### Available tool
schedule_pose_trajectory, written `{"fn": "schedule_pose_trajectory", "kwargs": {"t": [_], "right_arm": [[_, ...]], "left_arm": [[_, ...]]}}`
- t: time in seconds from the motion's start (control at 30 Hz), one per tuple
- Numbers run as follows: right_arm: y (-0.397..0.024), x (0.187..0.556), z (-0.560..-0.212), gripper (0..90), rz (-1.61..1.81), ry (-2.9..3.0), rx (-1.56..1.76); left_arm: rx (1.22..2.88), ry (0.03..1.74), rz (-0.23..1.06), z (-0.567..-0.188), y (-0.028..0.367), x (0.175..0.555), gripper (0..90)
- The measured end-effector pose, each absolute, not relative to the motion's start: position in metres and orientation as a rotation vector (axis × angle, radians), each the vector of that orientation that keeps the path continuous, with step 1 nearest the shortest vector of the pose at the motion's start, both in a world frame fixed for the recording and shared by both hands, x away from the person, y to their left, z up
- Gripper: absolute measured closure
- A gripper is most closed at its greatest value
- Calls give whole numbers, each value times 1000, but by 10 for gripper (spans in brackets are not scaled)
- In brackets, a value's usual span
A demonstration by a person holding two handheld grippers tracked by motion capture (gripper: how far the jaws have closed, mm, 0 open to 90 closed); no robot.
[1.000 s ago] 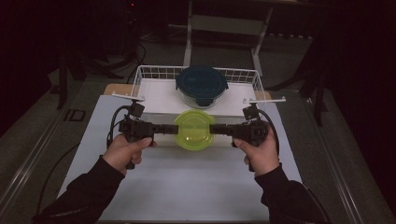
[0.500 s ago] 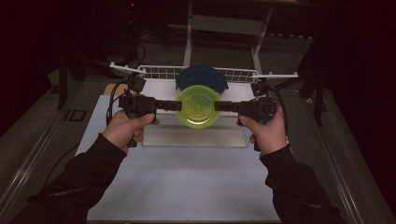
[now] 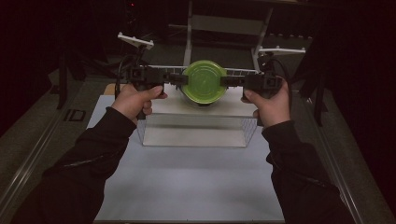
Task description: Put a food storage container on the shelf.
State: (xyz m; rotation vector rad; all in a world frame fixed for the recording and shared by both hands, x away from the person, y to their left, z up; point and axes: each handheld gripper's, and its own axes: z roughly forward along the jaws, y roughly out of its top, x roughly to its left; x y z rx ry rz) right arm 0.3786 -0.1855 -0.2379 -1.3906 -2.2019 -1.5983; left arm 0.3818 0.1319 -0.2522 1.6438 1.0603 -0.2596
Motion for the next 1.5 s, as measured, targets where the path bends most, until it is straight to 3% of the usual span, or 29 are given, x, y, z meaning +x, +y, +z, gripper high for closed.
{"fn": "schedule_pose_trajectory", "kwargs": {"t": [0.67, 1.07, 1.37, 1.5], "right_arm": [[-184, 415, -240, 798, -1562, -2161, -1500], [-179, 428, -241, 755, -1555, -2138, -1559], [-177, 441, -243, 712, -1540, -2145, -1612], [-177, 449, -247, 639, -1527, -2147, -1621]], "left_arm": [[1576, 1135, -325, -263, 129, 420, 801], [1520, 1174, -284, -269, 126, 431, 758], [1493, 1184, -236, -274, 121, 433, 678], [1486, 1177, -208, -277, 118, 434, 578]]}}
